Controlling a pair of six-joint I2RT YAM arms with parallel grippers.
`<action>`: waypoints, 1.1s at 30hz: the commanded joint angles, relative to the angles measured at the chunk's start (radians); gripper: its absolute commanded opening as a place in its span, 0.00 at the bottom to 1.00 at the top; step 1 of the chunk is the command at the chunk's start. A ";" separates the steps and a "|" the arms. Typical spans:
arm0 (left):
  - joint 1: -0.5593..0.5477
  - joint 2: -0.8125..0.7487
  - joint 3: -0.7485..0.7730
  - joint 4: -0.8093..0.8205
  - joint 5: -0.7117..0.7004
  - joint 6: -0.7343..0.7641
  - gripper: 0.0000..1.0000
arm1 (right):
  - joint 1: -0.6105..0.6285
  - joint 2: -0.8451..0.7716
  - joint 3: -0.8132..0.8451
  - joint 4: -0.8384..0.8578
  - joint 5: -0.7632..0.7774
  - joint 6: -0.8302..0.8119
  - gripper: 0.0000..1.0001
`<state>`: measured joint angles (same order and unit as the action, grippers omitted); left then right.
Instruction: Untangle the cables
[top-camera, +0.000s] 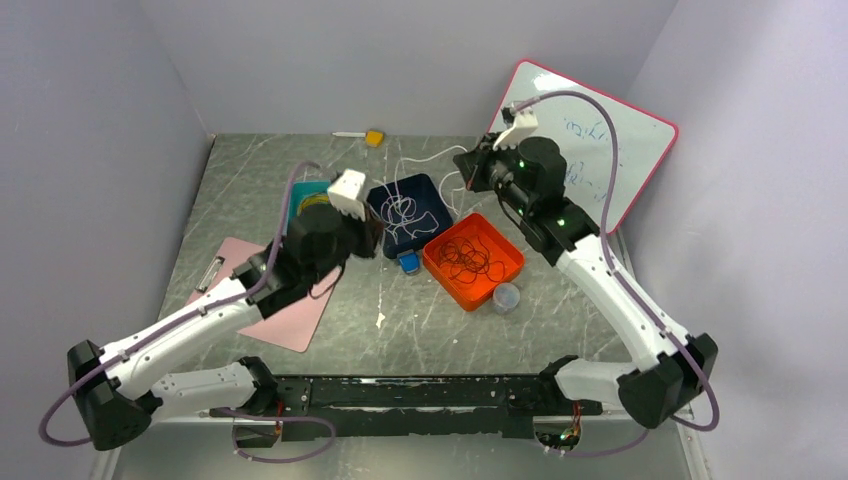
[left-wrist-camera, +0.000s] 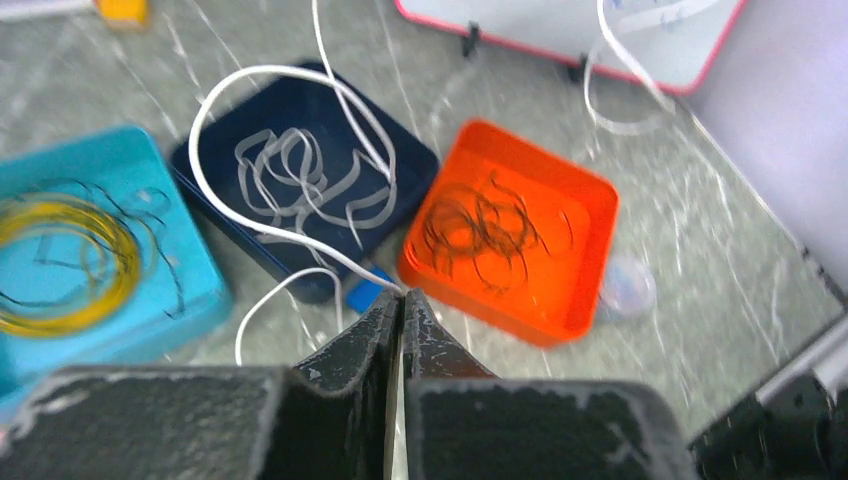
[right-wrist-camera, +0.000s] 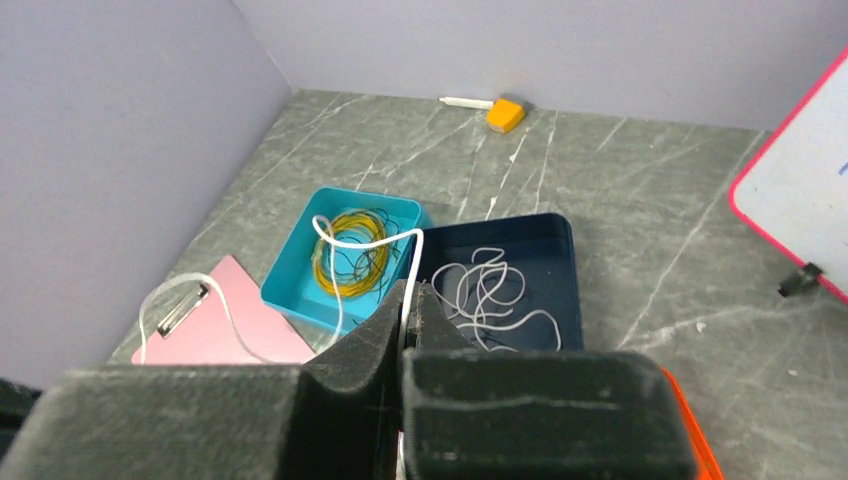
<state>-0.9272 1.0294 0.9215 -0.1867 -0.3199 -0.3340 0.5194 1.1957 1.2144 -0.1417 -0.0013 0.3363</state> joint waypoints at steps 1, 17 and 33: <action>0.132 0.078 0.125 -0.038 0.124 0.064 0.07 | -0.014 0.080 0.091 -0.022 -0.050 -0.020 0.00; 0.356 0.488 0.360 0.218 0.554 0.161 0.07 | -0.022 0.201 0.167 0.027 -0.123 -0.025 0.00; 0.432 0.646 0.208 0.397 0.658 0.105 0.37 | -0.022 0.299 0.058 0.074 -0.175 -0.049 0.00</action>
<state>-0.4995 1.6970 1.1770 0.1364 0.3164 -0.2119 0.5037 1.4712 1.3102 -0.1093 -0.1532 0.3019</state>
